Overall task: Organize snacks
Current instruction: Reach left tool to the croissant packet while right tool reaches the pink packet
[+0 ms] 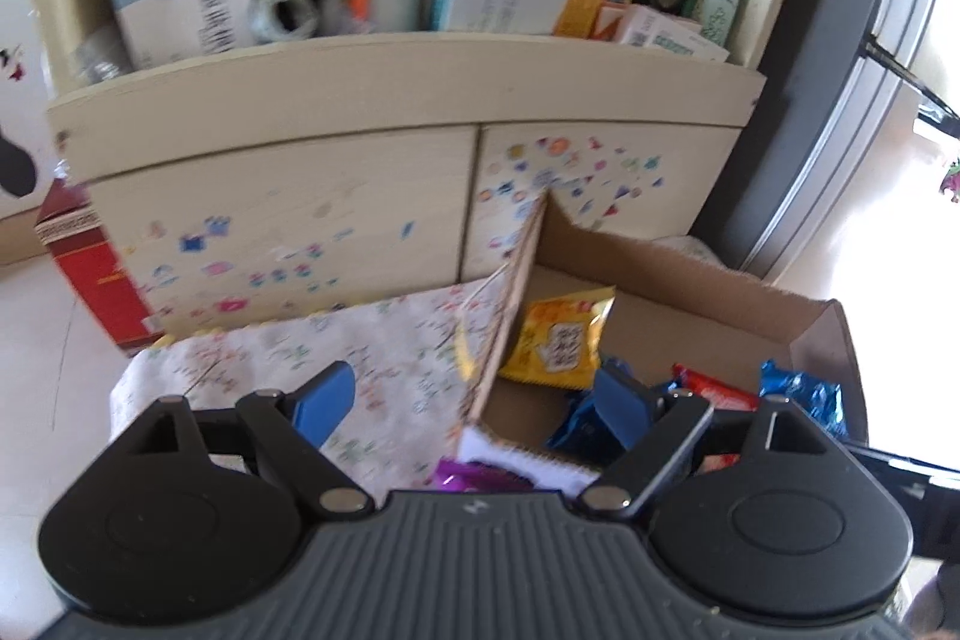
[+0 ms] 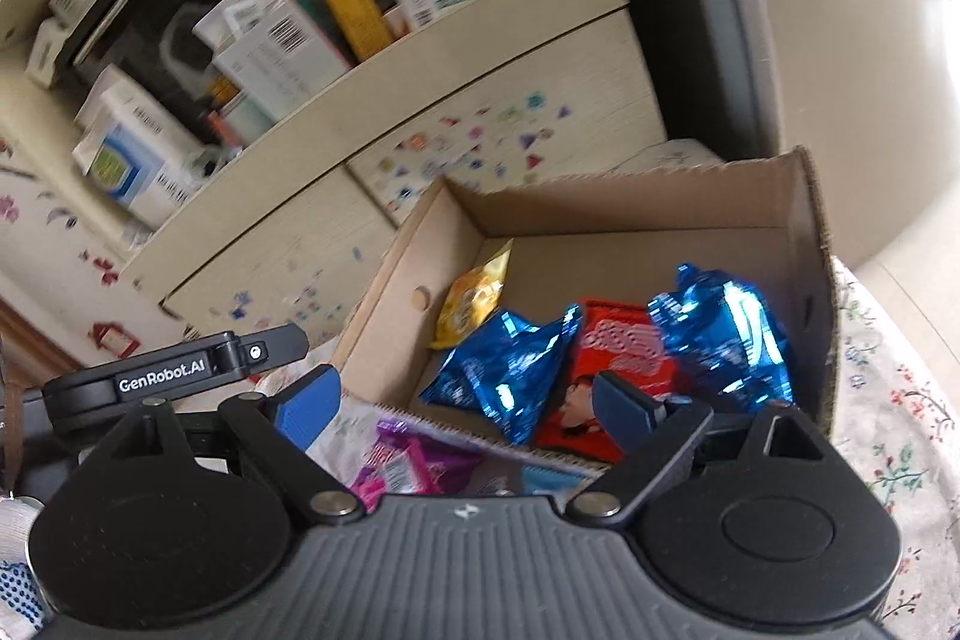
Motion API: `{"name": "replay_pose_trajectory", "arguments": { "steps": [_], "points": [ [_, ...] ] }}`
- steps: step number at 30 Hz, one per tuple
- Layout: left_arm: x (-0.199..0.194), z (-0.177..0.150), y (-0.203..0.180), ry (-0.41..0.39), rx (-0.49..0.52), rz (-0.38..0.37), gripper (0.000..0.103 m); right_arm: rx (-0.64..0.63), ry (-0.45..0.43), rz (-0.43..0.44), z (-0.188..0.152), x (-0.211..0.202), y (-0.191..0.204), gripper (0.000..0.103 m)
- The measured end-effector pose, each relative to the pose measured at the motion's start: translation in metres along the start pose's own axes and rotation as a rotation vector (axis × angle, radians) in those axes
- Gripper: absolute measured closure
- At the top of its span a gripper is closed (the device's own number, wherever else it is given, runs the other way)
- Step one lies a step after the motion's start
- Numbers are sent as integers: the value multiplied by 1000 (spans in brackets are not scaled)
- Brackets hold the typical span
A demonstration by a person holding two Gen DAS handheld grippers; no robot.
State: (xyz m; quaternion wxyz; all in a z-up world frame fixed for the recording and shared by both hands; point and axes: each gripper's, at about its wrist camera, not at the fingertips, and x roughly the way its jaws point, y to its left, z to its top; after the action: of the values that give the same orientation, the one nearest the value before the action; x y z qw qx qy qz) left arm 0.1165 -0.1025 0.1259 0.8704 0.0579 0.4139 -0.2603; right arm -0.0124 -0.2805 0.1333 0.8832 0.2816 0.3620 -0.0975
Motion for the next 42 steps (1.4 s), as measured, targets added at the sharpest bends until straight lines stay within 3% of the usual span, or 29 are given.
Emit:
{"name": "replay_pose_trajectory", "arguments": {
  "steps": [10, 21, 33, 42],
  "points": [
    [-21, -28, 37, 29, -37, 44, 16, -113, 65, 60, -16, 12, 26, 8],
    [-14, -75, 66, 147, -45, 101, 16, -119, 170, 90, -33, 38, 34, 9],
    [-1, -113, 94, 248, -167, 61, 15, -137, 259, 48, -51, 75, 37, 9],
    [-2, -118, 102, 259, -164, 56, 12, -162, 404, 191, -68, 74, 52, 9]
  ]
}}
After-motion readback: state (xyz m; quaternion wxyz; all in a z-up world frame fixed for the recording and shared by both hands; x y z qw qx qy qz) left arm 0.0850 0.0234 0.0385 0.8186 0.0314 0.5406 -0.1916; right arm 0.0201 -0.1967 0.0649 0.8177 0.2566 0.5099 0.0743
